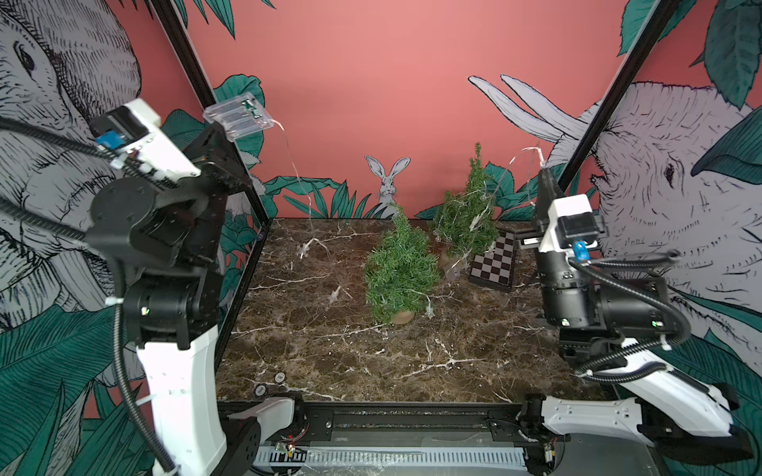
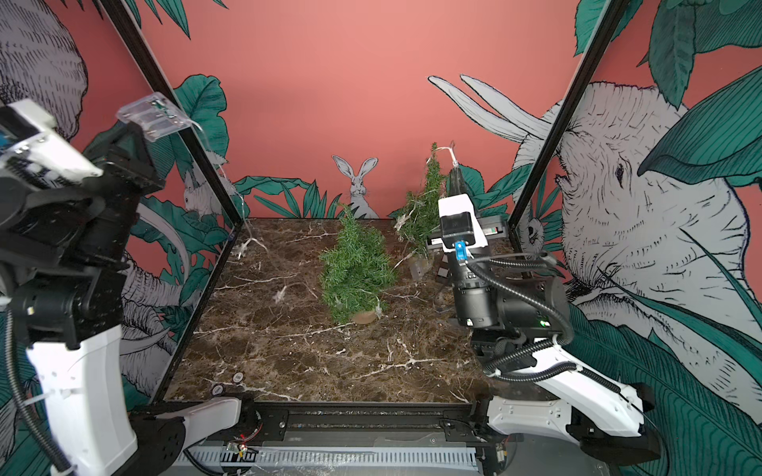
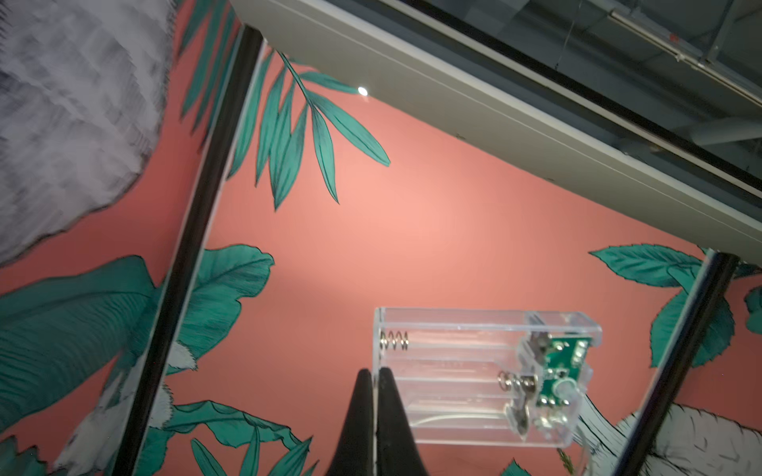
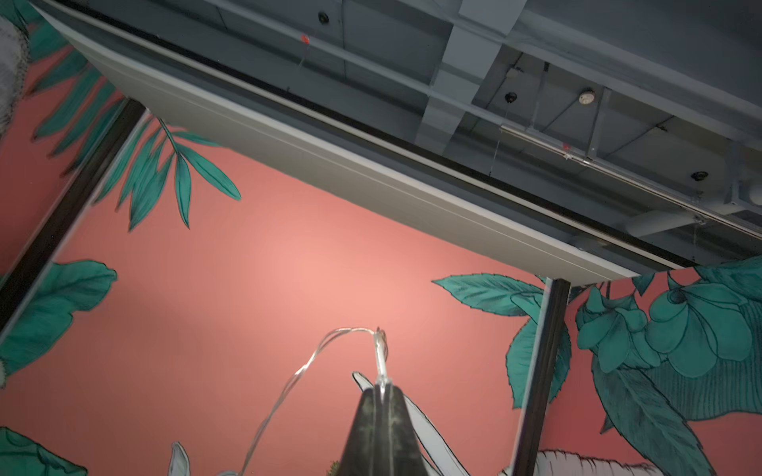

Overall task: Wrap string light around the christmas tree
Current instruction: Wrap the Christmas tree at the center of the board.

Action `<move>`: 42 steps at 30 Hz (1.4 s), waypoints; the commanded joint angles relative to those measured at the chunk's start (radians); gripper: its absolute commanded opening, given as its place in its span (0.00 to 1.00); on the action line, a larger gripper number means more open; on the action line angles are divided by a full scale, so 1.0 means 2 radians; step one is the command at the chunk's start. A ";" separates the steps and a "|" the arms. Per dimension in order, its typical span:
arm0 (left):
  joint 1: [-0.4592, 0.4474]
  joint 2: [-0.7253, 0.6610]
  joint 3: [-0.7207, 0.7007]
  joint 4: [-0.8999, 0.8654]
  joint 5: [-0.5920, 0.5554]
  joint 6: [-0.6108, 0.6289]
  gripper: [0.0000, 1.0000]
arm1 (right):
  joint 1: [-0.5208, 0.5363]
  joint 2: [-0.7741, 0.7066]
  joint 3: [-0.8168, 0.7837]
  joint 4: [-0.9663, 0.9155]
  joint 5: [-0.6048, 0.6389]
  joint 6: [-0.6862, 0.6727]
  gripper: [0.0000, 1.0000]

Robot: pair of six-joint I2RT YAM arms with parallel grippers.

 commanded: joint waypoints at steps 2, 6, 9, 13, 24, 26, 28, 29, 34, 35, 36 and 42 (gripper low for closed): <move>0.002 0.042 0.002 0.005 0.054 -0.032 0.00 | -0.073 0.011 0.020 -0.059 -0.013 0.118 0.00; 0.002 0.075 0.025 0.003 0.061 -0.037 0.00 | -0.120 0.038 0.041 -0.083 -0.032 0.168 0.00; 0.002 0.102 0.038 0.000 0.072 -0.044 0.00 | -0.144 0.062 0.054 -0.086 -0.047 0.200 0.00; 0.002 0.104 0.015 0.002 0.070 -0.041 0.00 | -0.165 0.090 0.069 -0.090 -0.075 0.245 0.00; 0.002 0.037 -0.065 0.016 0.056 -0.001 0.00 | -0.168 0.150 0.076 -0.037 -0.130 0.299 0.00; 0.002 0.027 -0.075 0.016 0.050 0.007 0.00 | -0.168 0.162 0.083 -0.037 -0.136 0.308 0.00; 0.002 0.018 -0.085 0.010 0.040 0.021 0.00 | -0.168 0.177 0.089 -0.027 -0.139 0.318 0.00; 0.002 0.013 -0.089 0.005 0.033 0.026 0.00 | -0.168 0.184 0.092 -0.025 -0.141 0.321 0.00; 0.002 -0.020 -0.124 -0.003 0.010 0.050 0.00 | -0.168 0.219 0.121 -0.042 -0.173 0.351 0.00; 0.002 -0.025 -0.131 -0.004 0.009 0.052 0.00 | -0.168 0.223 0.125 -0.046 -0.180 0.358 0.00; 0.002 -0.030 -0.138 -0.004 0.011 0.053 0.00 | -0.168 0.228 0.128 -0.046 -0.190 0.366 0.00; 0.002 -0.049 -0.167 -0.011 0.000 0.064 0.00 | -0.168 0.252 0.136 -0.039 -0.273 0.419 0.00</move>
